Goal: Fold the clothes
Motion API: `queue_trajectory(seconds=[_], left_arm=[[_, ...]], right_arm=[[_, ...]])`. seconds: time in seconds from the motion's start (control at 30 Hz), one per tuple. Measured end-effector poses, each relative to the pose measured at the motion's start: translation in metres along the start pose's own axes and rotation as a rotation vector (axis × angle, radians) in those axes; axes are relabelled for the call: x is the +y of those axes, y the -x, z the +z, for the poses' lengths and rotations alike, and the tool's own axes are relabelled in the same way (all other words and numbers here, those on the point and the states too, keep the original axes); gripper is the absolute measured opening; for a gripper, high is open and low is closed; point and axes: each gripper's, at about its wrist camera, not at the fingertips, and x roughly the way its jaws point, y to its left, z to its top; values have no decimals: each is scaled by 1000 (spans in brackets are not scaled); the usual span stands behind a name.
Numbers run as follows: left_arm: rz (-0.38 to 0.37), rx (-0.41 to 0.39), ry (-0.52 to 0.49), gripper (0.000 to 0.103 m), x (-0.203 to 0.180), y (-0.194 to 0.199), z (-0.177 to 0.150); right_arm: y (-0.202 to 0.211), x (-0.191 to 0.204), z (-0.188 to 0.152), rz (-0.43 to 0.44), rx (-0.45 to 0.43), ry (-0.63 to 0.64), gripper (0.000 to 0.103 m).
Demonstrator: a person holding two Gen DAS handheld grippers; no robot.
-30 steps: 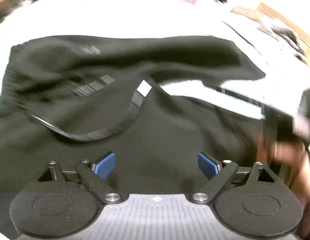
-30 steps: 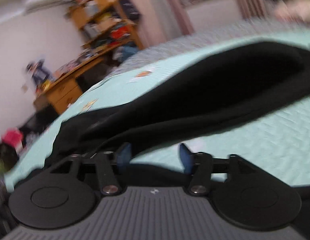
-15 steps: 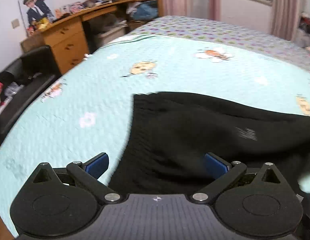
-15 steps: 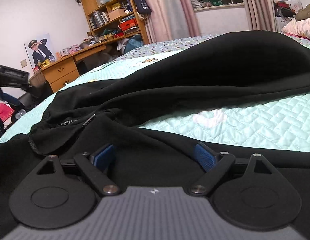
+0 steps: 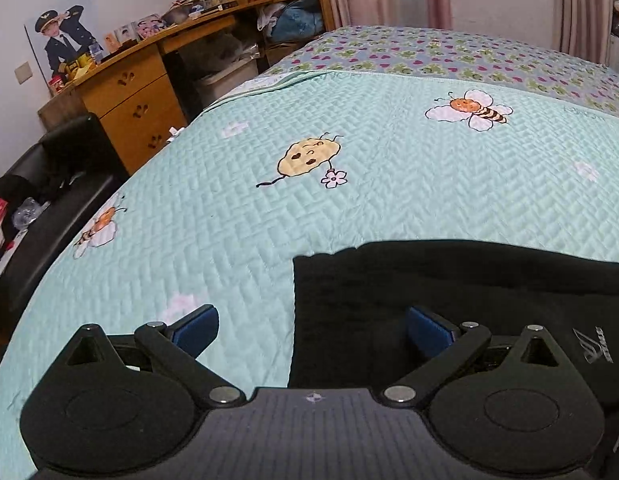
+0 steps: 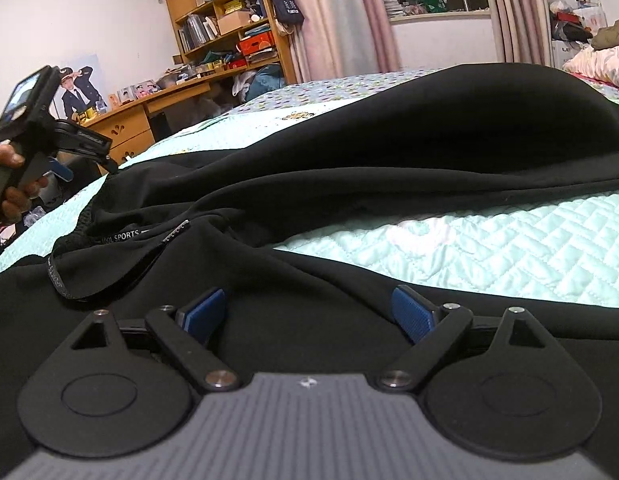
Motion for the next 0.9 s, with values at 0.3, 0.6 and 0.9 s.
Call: queue_trajectory(seconds=[0.3, 0.6, 0.9], left_arm=[[-35, 8, -9, 93, 1, -31, 3], [-145, 31, 1, 76, 2, -53, 15], [-261, 115, 77, 61, 12, -70, 23]], right_arm=[[-3, 3, 0, -11, 6, 16, 93], [-4, 5, -1, -17, 9, 24, 94], [-3, 3, -1, -5, 5, 14, 95]])
